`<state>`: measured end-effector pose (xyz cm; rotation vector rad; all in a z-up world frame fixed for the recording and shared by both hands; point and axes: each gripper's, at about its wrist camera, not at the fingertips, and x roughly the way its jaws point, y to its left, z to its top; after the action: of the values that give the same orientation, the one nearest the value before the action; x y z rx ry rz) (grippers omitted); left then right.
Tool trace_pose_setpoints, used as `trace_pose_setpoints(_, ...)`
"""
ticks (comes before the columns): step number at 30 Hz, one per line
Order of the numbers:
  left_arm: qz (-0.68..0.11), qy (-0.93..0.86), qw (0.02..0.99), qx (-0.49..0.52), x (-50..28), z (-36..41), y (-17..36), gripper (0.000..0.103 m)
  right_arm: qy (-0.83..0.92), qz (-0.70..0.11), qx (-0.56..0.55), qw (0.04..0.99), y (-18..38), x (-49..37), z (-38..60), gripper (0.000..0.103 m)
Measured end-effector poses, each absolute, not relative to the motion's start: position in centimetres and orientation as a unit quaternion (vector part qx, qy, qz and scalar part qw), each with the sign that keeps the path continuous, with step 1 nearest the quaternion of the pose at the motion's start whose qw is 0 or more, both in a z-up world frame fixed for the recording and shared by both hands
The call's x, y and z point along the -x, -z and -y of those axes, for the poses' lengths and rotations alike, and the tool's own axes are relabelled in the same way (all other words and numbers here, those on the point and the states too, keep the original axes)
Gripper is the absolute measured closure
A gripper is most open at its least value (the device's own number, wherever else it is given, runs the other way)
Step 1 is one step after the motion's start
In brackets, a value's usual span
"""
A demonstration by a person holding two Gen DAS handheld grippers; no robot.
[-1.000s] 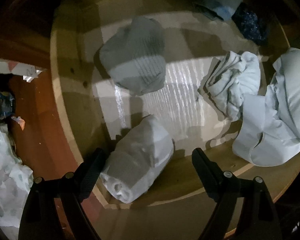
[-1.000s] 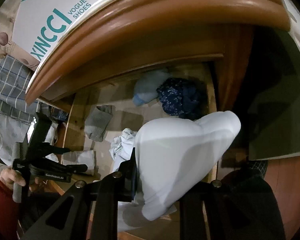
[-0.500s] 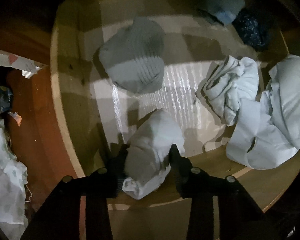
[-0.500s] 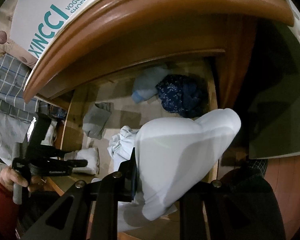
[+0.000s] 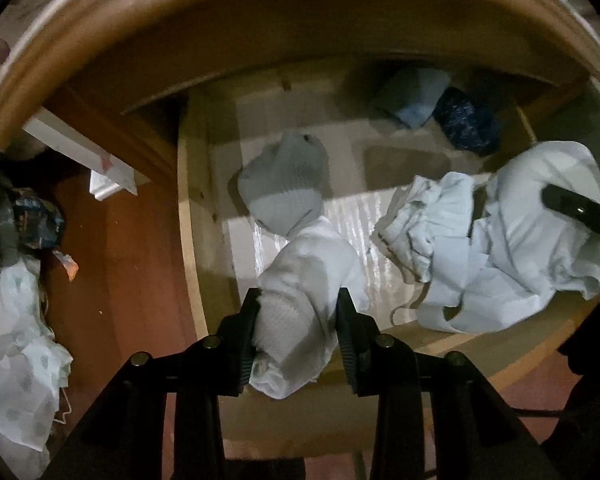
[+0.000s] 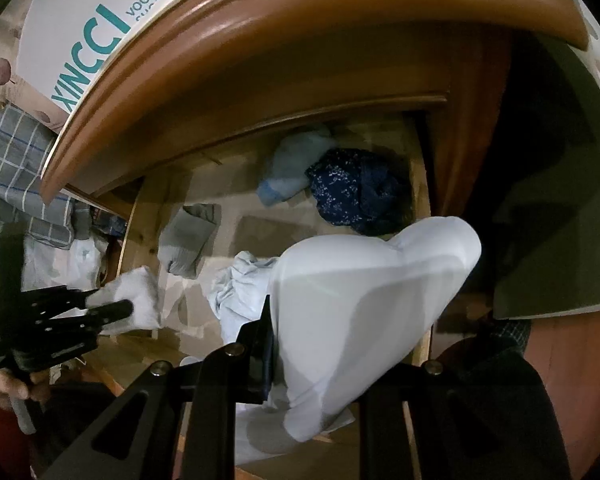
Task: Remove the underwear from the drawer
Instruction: 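Lift the rolled white underwear with the left gripper and carry it to the box, then lower the rolled white underwear into the box and open the left gripper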
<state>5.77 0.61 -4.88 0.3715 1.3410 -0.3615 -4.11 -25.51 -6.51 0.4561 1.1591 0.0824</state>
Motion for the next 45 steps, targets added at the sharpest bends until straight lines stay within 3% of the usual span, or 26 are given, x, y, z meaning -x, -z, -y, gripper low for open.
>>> trace_pose_setpoints(15,-0.533,0.182,0.817,-0.123,-2.1,-2.4,-4.4,0.07,-0.03,-0.542,-0.194,0.817,6.6,4.0,25.1,0.085)
trace_pose_setpoints(33,-0.386,0.189,0.898,-0.092,-4.3,-2.7,-25.0,0.07,-0.029,-0.546,-0.189,0.815,6.7,4.1,25.0,0.085)
trace_pose_setpoints(45,-0.386,0.209,0.892,-0.11,-13.3,5.8,-26.8,0.07,-0.032,-0.546,-0.191,0.815,6.9,4.0,24.9,0.085)
